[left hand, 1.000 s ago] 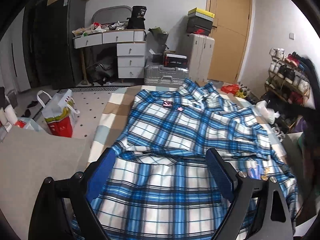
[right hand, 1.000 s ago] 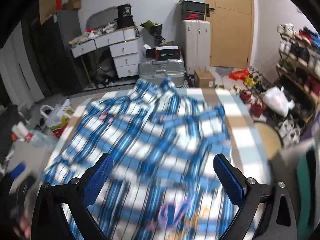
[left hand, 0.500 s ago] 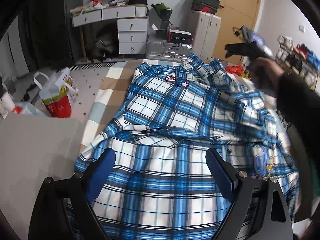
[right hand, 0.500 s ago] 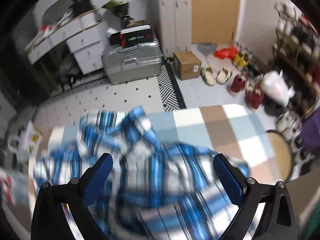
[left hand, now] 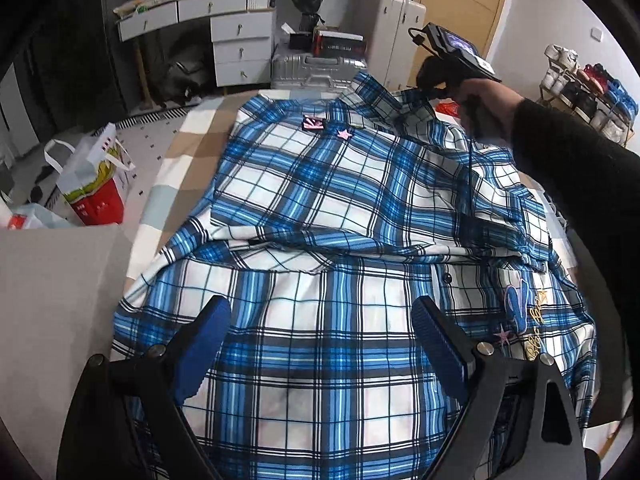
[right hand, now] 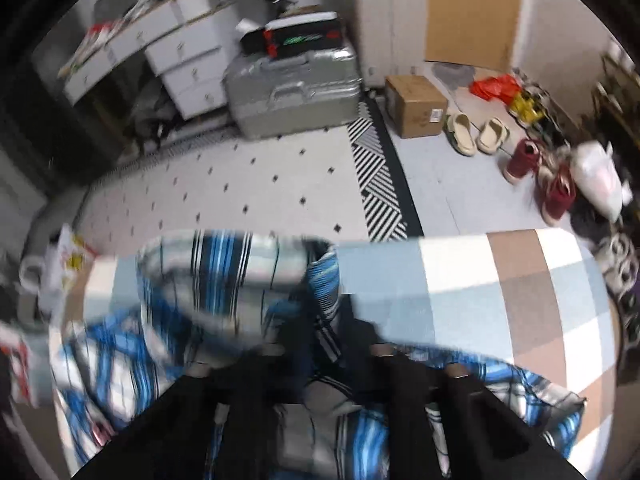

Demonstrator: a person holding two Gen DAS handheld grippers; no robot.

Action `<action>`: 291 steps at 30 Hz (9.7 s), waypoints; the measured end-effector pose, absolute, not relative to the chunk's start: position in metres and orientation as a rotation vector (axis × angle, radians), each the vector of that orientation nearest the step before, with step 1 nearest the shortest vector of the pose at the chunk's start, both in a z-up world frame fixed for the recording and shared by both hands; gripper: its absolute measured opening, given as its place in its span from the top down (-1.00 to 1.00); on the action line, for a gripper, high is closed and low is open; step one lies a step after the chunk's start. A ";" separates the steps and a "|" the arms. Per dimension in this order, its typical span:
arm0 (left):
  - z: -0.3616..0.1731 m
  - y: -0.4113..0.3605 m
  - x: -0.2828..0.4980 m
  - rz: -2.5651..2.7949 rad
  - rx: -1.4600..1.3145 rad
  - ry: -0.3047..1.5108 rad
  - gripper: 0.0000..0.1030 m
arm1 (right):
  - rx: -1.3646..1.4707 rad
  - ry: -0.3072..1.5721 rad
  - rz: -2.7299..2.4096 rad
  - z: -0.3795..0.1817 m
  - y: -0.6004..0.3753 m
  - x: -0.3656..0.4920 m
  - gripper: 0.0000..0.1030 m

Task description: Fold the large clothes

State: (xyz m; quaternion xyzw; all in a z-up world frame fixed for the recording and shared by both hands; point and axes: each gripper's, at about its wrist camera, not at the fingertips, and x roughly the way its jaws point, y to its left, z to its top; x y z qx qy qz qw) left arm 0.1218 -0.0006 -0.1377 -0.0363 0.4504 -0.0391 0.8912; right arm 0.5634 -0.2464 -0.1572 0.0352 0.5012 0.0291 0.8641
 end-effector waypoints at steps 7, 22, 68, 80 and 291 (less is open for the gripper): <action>-0.136 -0.002 0.123 -0.039 -0.034 0.910 -0.73 | -0.042 0.899 0.198 -0.121 -0.239 0.475 0.92; -0.089 -0.034 0.224 -0.034 0.156 0.812 -0.73 | 0.235 0.802 0.272 -0.159 -0.272 0.374 0.92; -0.096 -0.064 0.296 -0.218 0.197 0.897 0.98 | 0.125 0.653 0.338 -0.081 -0.269 0.316 0.92; -0.145 -0.066 0.204 -0.295 0.049 0.940 0.98 | 0.348 0.728 0.287 -0.129 -0.280 0.179 0.91; -0.096 0.027 0.126 -0.140 0.069 0.931 -0.06 | 0.133 0.540 0.174 -0.051 -0.314 0.094 -0.77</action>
